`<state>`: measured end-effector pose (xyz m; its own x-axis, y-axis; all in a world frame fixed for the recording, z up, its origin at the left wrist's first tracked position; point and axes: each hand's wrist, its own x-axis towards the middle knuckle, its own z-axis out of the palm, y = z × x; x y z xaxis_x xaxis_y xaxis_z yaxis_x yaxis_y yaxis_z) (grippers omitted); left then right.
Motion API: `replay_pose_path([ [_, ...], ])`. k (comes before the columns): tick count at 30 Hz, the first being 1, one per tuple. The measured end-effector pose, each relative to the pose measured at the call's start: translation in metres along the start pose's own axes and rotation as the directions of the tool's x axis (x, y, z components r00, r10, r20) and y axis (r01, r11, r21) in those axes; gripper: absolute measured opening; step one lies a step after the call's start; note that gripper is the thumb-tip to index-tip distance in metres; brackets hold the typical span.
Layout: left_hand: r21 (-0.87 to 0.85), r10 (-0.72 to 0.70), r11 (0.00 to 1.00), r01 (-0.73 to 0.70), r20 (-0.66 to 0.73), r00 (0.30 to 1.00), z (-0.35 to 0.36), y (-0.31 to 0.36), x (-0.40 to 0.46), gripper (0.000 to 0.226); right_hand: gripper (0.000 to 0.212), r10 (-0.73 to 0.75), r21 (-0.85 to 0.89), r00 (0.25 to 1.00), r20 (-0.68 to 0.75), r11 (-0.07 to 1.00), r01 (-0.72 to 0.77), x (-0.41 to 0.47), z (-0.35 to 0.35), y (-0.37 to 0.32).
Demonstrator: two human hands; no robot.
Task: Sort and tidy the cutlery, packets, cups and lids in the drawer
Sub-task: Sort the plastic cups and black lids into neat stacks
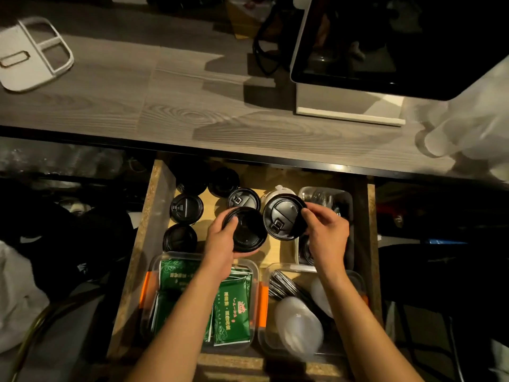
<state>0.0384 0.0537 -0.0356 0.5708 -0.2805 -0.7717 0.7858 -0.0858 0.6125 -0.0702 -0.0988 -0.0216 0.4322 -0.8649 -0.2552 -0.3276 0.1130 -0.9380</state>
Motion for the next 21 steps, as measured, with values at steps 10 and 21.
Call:
replay_pose_path([
  [10, 0.085, -0.019, 0.996, -0.003, 0.264, 0.964, 0.043, -0.023, -0.04, 0.048, 0.02, -0.032, -0.255, 0.999, 0.021, 0.966, 0.036, -0.019, -0.014, 0.011],
  [21, 0.024, -0.03, 0.999, 0.024, 0.266, 0.964, 0.063, -0.048, -0.053, 0.039, 0.011, -0.153, -0.389, 0.988, -0.002, 0.91, 0.141, -0.032, -0.044, 0.008],
])
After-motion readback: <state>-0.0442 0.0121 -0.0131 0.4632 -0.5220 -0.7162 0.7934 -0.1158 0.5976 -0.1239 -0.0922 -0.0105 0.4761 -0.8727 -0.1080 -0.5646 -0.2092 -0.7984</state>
